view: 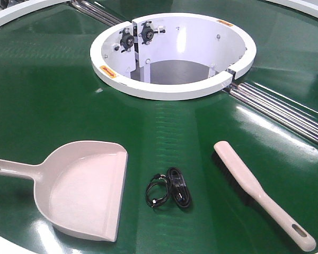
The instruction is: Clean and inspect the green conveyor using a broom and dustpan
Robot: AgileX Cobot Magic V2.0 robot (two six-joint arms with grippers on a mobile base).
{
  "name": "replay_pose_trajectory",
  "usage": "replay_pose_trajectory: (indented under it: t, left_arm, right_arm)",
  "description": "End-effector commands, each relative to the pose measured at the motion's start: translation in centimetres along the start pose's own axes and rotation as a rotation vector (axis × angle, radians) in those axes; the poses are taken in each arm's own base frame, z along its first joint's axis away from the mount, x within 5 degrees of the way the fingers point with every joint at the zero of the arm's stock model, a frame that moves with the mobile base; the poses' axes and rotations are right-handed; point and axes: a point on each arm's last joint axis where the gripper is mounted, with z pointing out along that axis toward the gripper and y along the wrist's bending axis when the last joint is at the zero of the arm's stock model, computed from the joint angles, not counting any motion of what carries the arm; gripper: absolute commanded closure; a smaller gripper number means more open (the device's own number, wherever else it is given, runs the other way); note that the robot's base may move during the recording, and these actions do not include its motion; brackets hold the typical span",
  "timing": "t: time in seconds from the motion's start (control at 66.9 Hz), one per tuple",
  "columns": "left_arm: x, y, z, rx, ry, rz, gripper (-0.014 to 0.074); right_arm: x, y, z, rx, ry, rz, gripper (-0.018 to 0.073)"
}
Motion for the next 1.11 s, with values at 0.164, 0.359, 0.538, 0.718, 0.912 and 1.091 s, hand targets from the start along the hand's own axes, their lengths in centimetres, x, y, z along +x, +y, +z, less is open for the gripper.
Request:
replay_pose_trajectory:
  t: [0.164,0.359,0.538,0.718,0.912,1.091]
  left_arm:
    - [0.29,-0.06,0.02,0.007,-0.059,-0.013,0.0603]
    - [0.29,-0.06,0.02,0.007,-0.059,-0.013,0.0603]
    - [0.29,-0.06,0.02,0.007,-0.059,-0.013,0.0603]
    - [0.29,-0.06,0.02,0.007,-0.059,-0.013,0.0603]
    - [0.28,-0.06,0.02,0.007,-0.061,-0.013,0.0603]
    - [0.29,-0.06,0.02,0.007,-0.059,-0.013,0.0603]
  right_arm:
    - [-0.12,0.01,-0.08,0.002,-0.074,-0.006,0.0568]
    - [-0.15,0.01,-0.08,0.002,-0.075,-0.006,0.0568]
    - [-0.15,0.01,-0.08,0.002,-0.075,-0.006,0.0568]
    - [-0.15,0.01,-0.08,0.002,-0.075,-0.006,0.0568]
    - [-0.15,0.01,-0.08,0.002,-0.075,-0.006,0.0568]
    - [-0.15,0.01,-0.08,0.002,-0.075,-0.006,0.0568]
